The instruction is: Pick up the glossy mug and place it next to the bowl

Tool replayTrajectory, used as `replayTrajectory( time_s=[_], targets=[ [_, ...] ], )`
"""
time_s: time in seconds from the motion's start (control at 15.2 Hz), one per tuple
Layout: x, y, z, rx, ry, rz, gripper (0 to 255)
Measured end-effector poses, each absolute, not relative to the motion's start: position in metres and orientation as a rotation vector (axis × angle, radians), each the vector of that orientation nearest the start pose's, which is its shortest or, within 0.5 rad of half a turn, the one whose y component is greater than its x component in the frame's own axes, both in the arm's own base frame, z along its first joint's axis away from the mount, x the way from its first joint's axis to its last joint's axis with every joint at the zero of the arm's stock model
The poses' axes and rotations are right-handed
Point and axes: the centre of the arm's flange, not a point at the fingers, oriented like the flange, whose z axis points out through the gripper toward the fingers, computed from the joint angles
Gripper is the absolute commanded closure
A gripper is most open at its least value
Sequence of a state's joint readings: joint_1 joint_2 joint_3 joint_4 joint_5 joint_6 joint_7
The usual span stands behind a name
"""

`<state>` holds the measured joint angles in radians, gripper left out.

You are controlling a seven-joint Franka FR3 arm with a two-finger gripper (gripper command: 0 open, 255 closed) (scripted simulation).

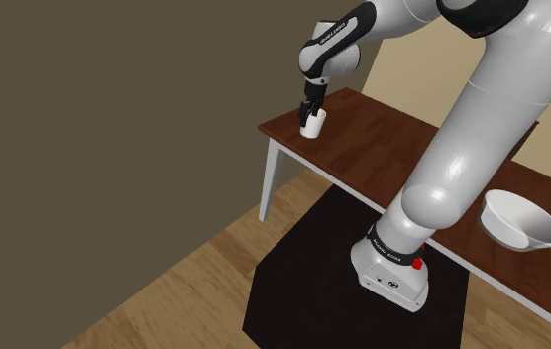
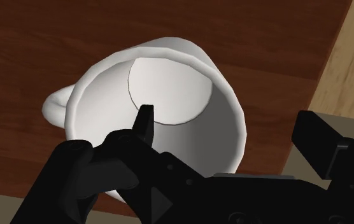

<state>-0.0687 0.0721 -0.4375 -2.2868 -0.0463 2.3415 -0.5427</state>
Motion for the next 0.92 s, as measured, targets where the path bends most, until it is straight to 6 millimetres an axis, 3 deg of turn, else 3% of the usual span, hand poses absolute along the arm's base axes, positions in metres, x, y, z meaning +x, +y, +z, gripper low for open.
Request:
replayTrajectory(
  time_s=[0.07,0.73,0.92],
  targets=[
    [0.455,-0.253,0.323,-3.188,-0.111,0.066,255],
    [0.455,-0.253,0.323,-3.188,-0.112,0.066,255],
    [0.456,-0.253,0.333,-3.188,-0.111,0.066,255]
  ],
)
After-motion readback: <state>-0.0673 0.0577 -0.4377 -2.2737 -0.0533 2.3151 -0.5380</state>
